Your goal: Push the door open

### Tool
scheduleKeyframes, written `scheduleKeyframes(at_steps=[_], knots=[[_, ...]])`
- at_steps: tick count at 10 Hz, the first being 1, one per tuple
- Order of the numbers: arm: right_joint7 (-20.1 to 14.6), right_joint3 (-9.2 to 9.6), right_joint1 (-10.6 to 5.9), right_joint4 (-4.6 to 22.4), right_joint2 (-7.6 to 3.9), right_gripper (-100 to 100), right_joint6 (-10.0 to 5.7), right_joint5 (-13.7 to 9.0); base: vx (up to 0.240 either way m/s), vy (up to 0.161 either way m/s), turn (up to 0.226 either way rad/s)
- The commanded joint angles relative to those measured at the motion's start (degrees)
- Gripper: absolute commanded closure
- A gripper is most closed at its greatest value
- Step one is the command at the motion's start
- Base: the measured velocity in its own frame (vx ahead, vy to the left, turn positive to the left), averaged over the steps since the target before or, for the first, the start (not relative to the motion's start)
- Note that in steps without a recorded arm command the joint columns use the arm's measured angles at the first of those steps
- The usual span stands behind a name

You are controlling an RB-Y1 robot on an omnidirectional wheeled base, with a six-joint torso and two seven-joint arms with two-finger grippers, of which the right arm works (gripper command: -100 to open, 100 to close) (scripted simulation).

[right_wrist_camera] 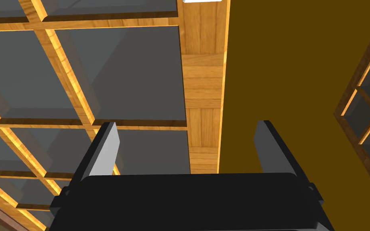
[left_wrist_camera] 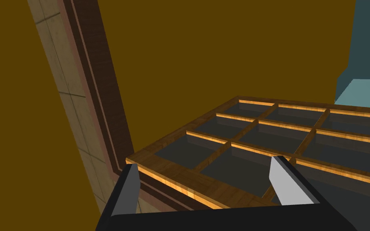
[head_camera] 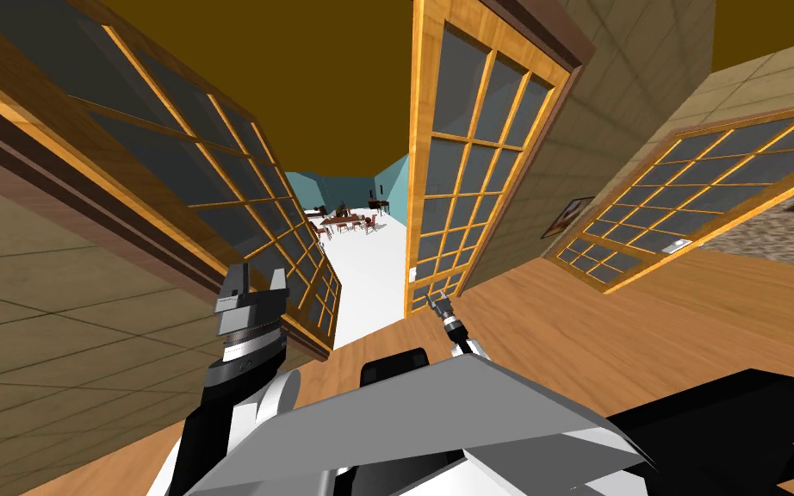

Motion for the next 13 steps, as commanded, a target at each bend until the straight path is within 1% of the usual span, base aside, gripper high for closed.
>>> scheduleKeyframes(at_steps=[1,3,5,6,7,8,10,11,12,13], knots=[[1.60,-0.65,-0.61,2.07,0.45,-100,-0.36,1.20,0.110,-0.092,0.148],[4.06,-1.64,-1.49,5.35,1.51,-100,-1.02,3.08,0.094,-0.072,0.152],[6.48,-2.62,-2.36,8.57,2.81,-100,-1.67,4.92,0.114,-0.087,0.154],[6.71,-2.71,-2.44,8.87,2.94,-100,-1.73,5.10,0.079,-0.069,0.071],[6.11,-2.45,-2.10,7.92,2.78,-100,-1.36,4.95,0.030,-0.025,0.012],[6.36,-2.57,-2.31,8.25,0.90,-100,-1.35,4.87,0.085,-0.007,0.015],[6.54,-2.70,-2.57,8.53,-0.48,-100,-1.22,4.72,0.165,0.017,0.024],[6.64,-2.77,-2.71,8.69,-0.76,-100,-1.14,4.63,0.188,0.031,0.018],[6.75,-2.85,-2.86,8.86,-0.70,-100,-1.07,4.54,0.213,-0.001,0.020],[6.85,-2.92,-3.00,9.01,-0.31,-100,-1.00,4.45,0.213,0.003,0.022]])
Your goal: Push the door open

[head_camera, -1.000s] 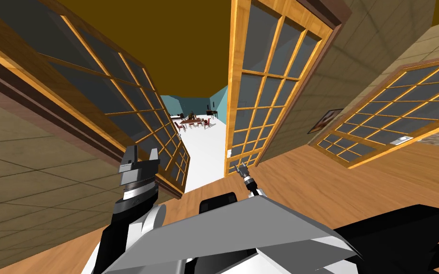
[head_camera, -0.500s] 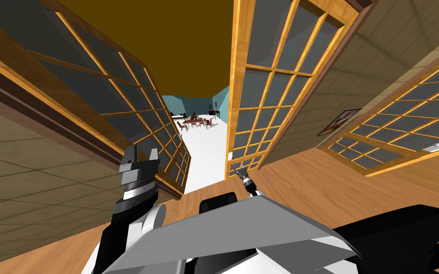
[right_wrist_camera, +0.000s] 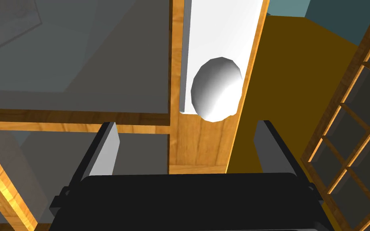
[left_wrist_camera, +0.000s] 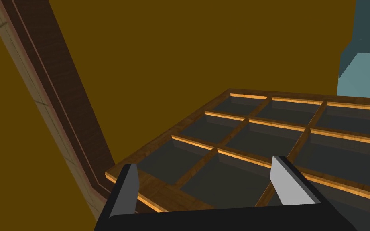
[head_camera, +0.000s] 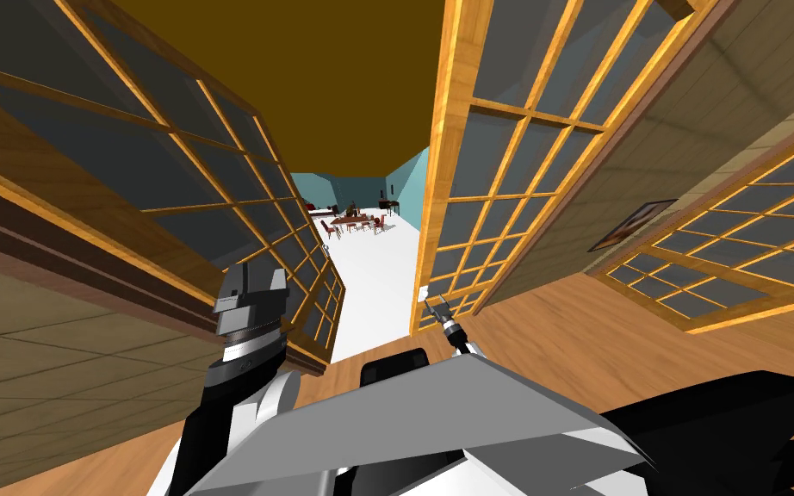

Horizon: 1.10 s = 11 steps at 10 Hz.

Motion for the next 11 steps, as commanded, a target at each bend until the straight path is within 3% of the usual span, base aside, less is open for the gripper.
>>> scheduleKeyframes(at_steps=[1,3,4,5,10,11], knots=[[0.25,-0.14,-0.30,0.33,1.29,-100,0.15,-0.17,0.219,0.015,0.024],[0.40,-0.24,-0.50,0.56,3.44,-100,0.25,-0.29,0.178,0.010,0.012],[0.40,-0.35,-0.45,0.79,2.63,-100,-0.08,-0.36,0.048,0.007,-0.012],[0.40,-0.35,-0.45,0.79,2.63,100,-0.08,-0.36,-0.007,0.001,0.014],[0.40,-0.35,-0.45,0.79,2.63,100,-0.08,-0.36,-0.007,0.002,0.005],[-1.37,0.00,-0.43,0.92,2.43,100,-0.07,-1.17,0.018,0.009,0.036]])
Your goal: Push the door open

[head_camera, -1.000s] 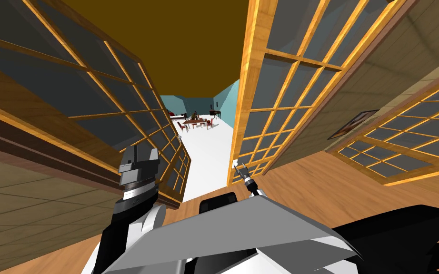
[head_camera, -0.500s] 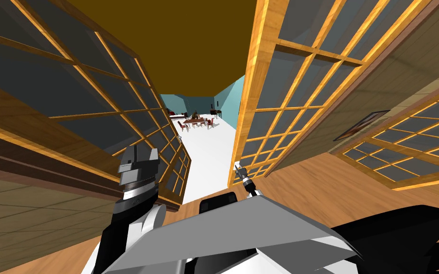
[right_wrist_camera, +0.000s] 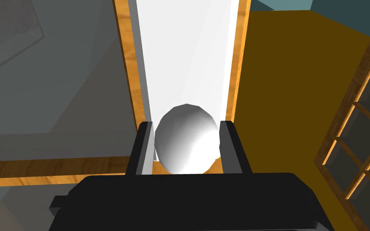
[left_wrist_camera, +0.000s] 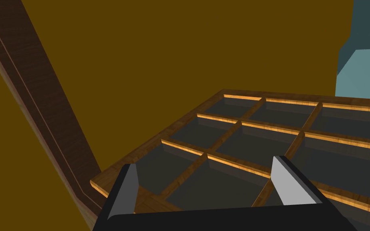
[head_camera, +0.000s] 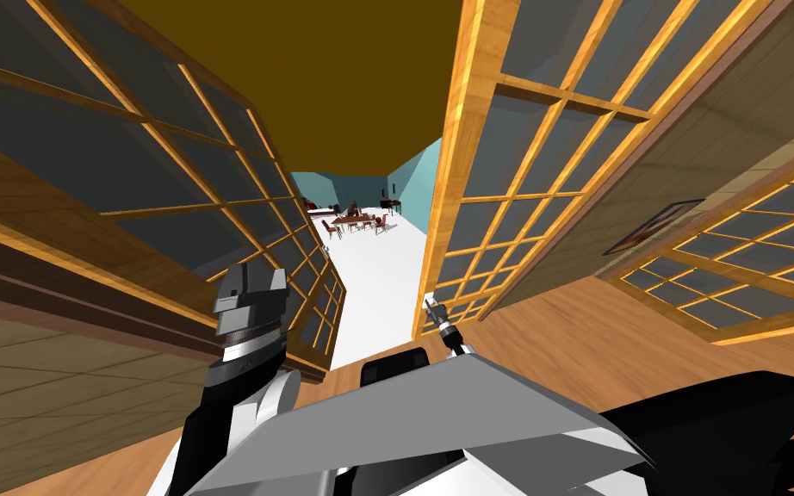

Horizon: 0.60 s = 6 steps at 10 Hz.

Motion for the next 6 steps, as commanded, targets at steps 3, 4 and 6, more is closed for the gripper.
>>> scheduleKeyframes(at_steps=[3,4,6], knots=[[-3.94,0.21,-0.13,-0.09,-0.77,100,-0.03,-2.04,0.024,0.003,0.026],[-5.17,0.30,-0.13,-0.10,-0.98,100,-0.04,-2.70,0.031,0.007,0.029],[-7.88,0.51,-0.13,-0.10,-1.44,100,-0.06,-4.18,0.037,0.001,0.035]])
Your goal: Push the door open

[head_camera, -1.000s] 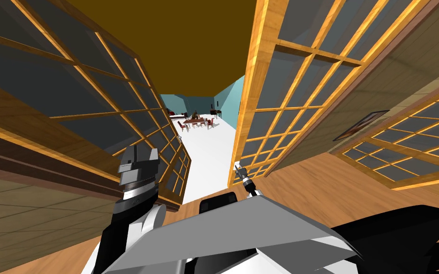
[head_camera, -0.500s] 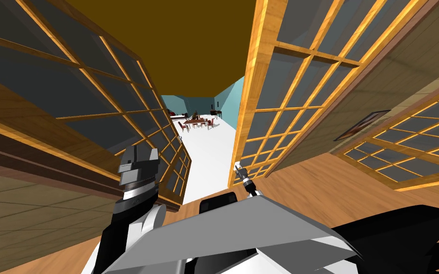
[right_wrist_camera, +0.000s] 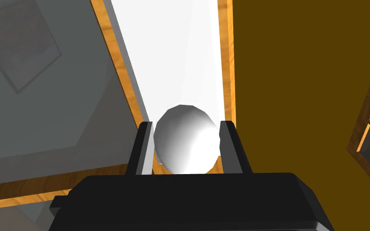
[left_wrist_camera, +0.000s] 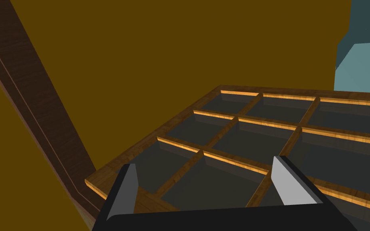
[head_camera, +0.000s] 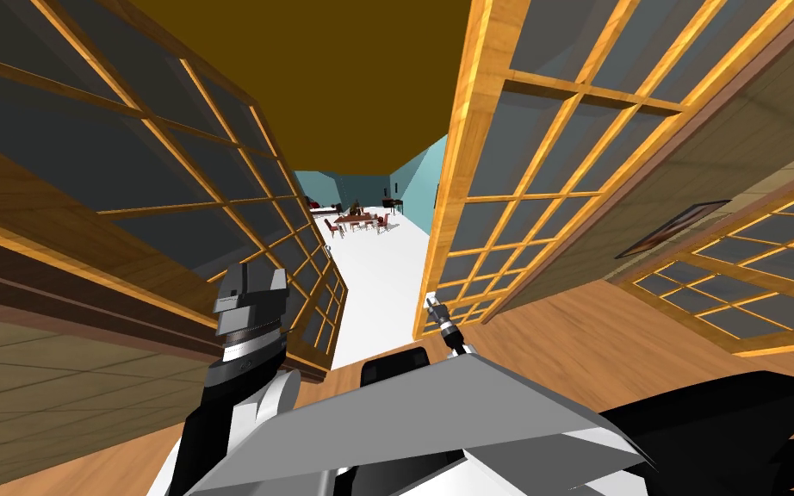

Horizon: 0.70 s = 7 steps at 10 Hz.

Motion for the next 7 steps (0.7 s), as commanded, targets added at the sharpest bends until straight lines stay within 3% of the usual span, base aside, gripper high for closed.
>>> scheduleKeyframes(at_steps=[1,7], knots=[[-2.86,-0.10,0.10,-0.94,-0.74,100,-0.06,-1.64,0.044,0.004,0.048],[-11.91,0.65,0.11,-0.96,-2.02,100,-0.15,-6.98,0.048,0.000,0.038]])
